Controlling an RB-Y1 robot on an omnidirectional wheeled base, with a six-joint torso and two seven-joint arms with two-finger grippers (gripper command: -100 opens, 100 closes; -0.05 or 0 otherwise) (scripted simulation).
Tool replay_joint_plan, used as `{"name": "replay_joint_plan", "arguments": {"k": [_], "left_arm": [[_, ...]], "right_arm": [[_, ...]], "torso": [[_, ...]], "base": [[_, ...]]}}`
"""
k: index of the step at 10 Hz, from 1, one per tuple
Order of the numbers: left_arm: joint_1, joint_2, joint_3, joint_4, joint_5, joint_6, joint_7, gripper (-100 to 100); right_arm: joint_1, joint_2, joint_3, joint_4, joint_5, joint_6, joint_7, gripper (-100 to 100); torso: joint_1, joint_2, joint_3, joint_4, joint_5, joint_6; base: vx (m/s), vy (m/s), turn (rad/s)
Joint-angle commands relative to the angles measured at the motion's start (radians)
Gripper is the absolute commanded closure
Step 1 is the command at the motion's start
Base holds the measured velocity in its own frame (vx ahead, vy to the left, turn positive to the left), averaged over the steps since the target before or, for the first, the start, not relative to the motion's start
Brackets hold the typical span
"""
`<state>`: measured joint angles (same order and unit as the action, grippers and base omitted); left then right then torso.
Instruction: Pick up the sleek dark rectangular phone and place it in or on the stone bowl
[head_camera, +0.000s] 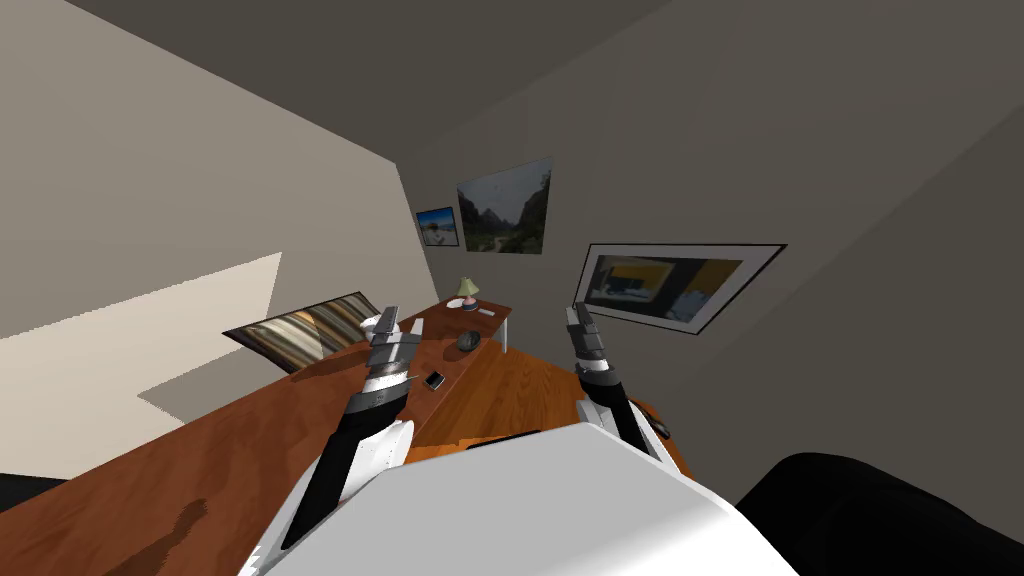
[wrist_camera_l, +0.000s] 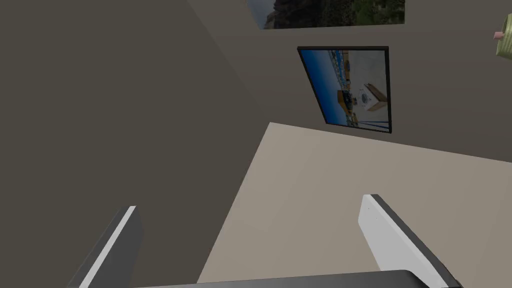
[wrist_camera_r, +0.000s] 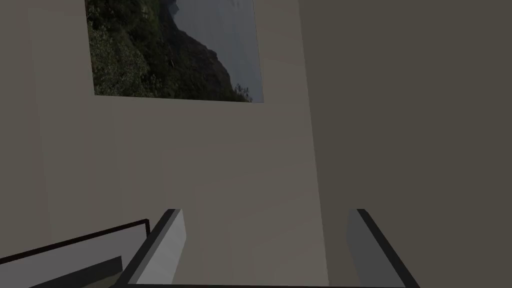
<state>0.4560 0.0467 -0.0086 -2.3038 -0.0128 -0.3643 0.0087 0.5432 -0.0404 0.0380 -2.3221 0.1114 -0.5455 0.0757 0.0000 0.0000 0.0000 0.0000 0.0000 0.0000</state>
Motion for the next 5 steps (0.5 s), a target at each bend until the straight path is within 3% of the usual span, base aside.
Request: {"name": "replay_joint_plan", "arguments": {"k": [1,5], "left_arm": [[0.001,0.034,-0.002,0.000,0.034,0.025,0.000,-100],[0.005,0.086,-0.008,0.008,0.139,0.111,0.000,-100]], "right_arm": [[0.000,0.000,0.000,0.000,0.000,0.000,0.000,0],[0.000,0.000,0.000,0.000,0.000,0.000,0.000,0]], "torso": [[0.000,0.000,0.000,0.000,0.000,0.000],[-0.003,0.005,0.003,0.001,-0.001,0.000]], "base": [[-0.027,-0.017,-0.092],[-0.063,-0.039,-0.116]]}}
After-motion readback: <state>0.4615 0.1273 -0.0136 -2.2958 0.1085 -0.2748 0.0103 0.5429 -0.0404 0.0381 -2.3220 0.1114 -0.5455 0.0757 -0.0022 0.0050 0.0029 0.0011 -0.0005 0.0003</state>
